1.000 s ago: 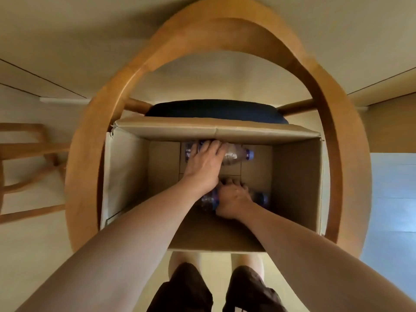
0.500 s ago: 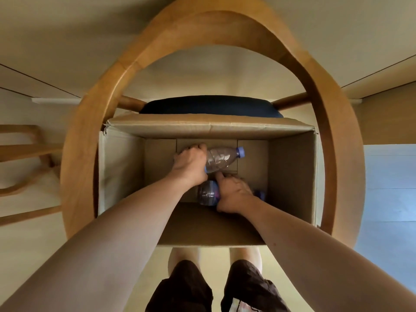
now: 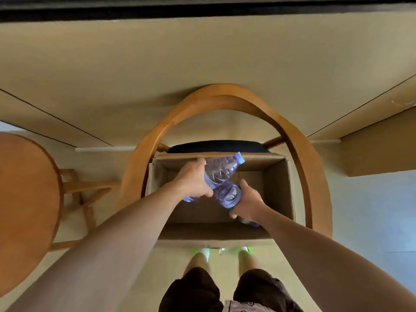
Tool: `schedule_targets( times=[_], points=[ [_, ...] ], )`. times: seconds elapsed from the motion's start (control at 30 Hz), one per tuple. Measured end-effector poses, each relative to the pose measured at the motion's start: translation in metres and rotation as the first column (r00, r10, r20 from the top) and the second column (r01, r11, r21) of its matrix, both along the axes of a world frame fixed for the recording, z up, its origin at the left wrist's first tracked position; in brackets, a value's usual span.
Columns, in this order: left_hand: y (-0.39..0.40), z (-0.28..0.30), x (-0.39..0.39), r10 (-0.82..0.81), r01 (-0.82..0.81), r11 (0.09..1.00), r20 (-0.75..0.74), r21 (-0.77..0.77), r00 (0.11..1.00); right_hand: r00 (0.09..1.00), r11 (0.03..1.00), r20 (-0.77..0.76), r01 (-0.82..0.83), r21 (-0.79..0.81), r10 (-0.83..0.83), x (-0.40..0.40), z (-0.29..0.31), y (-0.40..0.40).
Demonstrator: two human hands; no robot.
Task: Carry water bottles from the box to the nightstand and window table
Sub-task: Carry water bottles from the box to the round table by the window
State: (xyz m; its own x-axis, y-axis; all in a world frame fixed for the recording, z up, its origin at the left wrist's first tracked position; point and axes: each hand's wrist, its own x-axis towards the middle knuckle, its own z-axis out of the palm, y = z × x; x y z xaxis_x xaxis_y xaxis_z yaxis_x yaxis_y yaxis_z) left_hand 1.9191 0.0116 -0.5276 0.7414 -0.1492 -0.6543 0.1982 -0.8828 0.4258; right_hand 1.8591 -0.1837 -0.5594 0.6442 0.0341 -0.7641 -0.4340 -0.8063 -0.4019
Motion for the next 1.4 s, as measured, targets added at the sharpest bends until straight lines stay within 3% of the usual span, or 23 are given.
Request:
schedule_targets(
  times=[0.17, 0.27, 0.37, 0.5, 0.67, 0.83, 0.97, 1.13, 1.4],
  points=[
    [-0.010, 0.057, 0.018, 0.037, -0.031, 0.997, 0.089, -0.067, 0.995, 0.972, 0.979, 0.126, 0.194, 0.065, -0.200, 0.013, 0.059, -0.012],
    [-0.021, 0.092, 0.030, 0.039, -0.022, 0.990, 0.116, -0.138, 0.993, 0.890, 0.900, 0.165, 0.393, 0.190, -0.424, 0.013, 0.094, -0.023],
    [-0.044, 0.130, 0.042, 0.027, 0.004, 0.975, 0.135, -0.222, 0.990, 0.821, 0.843, 0.228, 0.461, 0.277, -0.524, 0.013, 0.135, -0.039],
    [-0.088, 0.183, 0.047, 0.041, 0.024, 0.937, 0.179, -0.349, 0.983, 0.622, 0.654, 0.253, 0.581, 0.485, -0.741, 0.007, 0.192, -0.073],
    [-0.158, 0.244, 0.036, 0.048, 0.074, 0.864, 0.229, -0.498, 0.972, 0.347, 0.382, 0.207, 0.577, 0.722, -0.915, -0.021, 0.252, -0.132],
    [-0.245, 0.287, -0.010, 0.110, 0.056, 0.696, 0.183, -0.716, 0.977, 0.153, 0.241, 0.190, 0.473, 0.847, -0.970, -0.079, 0.297, -0.203],
    [-0.327, 0.313, -0.065, 0.057, 0.067, 0.582, 0.123, -0.810, 0.991, -0.011, 0.123, 0.141, 0.414, 0.902, -0.990, -0.149, 0.325, -0.270],
    [-0.439, 0.336, -0.149, -0.082, 0.119, 0.547, 0.088, -0.829, 0.993, -0.187, 0.027, 0.101, 0.358, 0.933, -0.977, -0.249, 0.347, -0.356],
    [-0.597, 0.352, -0.299, -0.376, 0.347, 0.495, 0.164, -0.796, 0.912, -0.410, -0.011, 0.150, 0.364, 0.931, -0.900, -0.421, 0.369, -0.463]
  ],
)
